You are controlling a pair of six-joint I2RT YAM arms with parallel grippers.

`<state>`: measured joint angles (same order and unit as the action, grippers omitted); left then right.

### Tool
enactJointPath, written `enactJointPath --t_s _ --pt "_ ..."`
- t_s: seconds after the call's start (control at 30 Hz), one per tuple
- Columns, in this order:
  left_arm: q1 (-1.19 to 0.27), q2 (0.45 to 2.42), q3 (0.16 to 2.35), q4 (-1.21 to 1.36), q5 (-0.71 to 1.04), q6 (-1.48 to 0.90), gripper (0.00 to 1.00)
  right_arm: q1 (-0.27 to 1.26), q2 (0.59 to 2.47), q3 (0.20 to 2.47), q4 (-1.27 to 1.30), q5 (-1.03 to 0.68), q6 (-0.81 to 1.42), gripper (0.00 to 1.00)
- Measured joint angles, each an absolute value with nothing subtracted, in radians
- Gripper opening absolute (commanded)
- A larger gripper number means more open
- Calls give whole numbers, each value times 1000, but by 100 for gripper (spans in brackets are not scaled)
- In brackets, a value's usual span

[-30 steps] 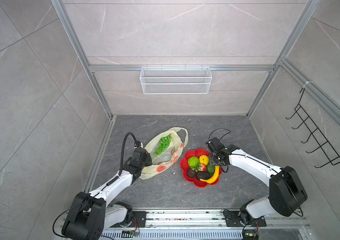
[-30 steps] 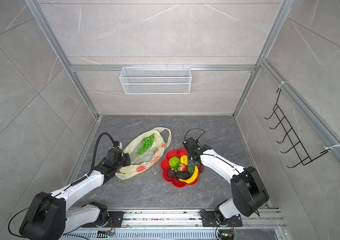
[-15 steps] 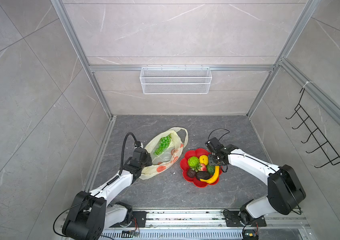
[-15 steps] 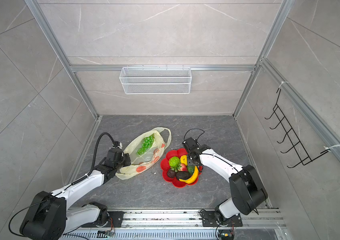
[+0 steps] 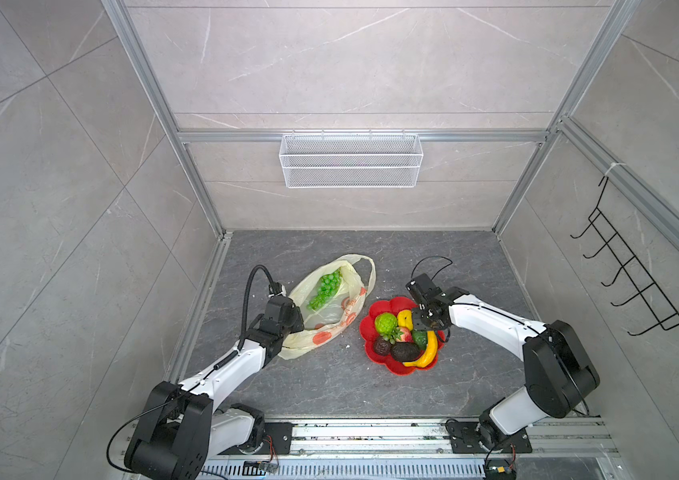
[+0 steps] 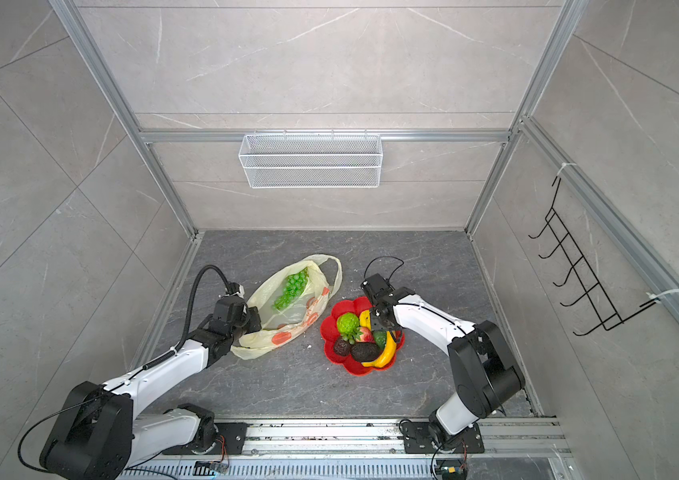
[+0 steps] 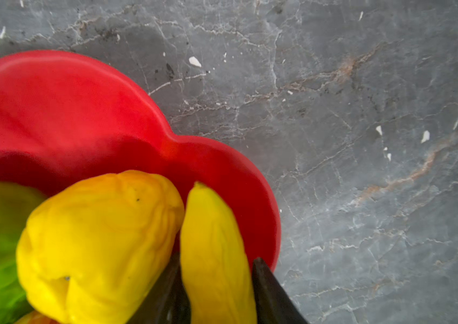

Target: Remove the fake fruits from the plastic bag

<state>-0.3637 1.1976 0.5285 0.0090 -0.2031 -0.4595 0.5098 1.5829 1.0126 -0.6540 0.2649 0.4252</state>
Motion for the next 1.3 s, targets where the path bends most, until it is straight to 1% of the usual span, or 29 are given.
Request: enactJointPath --t_s 0.07,0.33,0.5,0.67,0.77,0.83,0.97,1.03,1.1,1.17,1.23,1.3 --pt "-364 1198 529 9 -203 -460 4 510 1582 1016 -657 265 426 54" --pt "-364 1200 529 9 -199 -460 4 510 1545 1031 -701 274 425 61" --pt "-364 1205 529 9 -172 -460 4 510 1496 1070 -742 275 427 62" --pt "-367 1204 531 -4 -130 -468 4 519 1433 1124 -750 230 456 61" --pt "-384 1196 534 -31 -120 -488 3 557 1427 1154 -726 200 492 61" --pt "-397 1177 534 -49 -116 -509 3 611 1436 1175 -694 183 525 60" --pt "-423 1130 533 -73 -98 -551 4 722 1513 1265 -631 174 574 58" --pt "-433 1112 533 -91 -94 -566 9 760 1578 1327 -591 160 593 57" --pt "-437 1103 538 -123 -94 -573 22 775 1642 1385 -564 144 610 56" --pt "-438 1102 566 -186 -98 -580 37 781 1708 1441 -539 131 619 55" --pt "-438 1108 620 -258 -103 -575 48 783 1758 1475 -521 122 627 55" --pt "-438 1137 713 -336 -111 -568 56 782 1789 1491 -516 114 636 55"
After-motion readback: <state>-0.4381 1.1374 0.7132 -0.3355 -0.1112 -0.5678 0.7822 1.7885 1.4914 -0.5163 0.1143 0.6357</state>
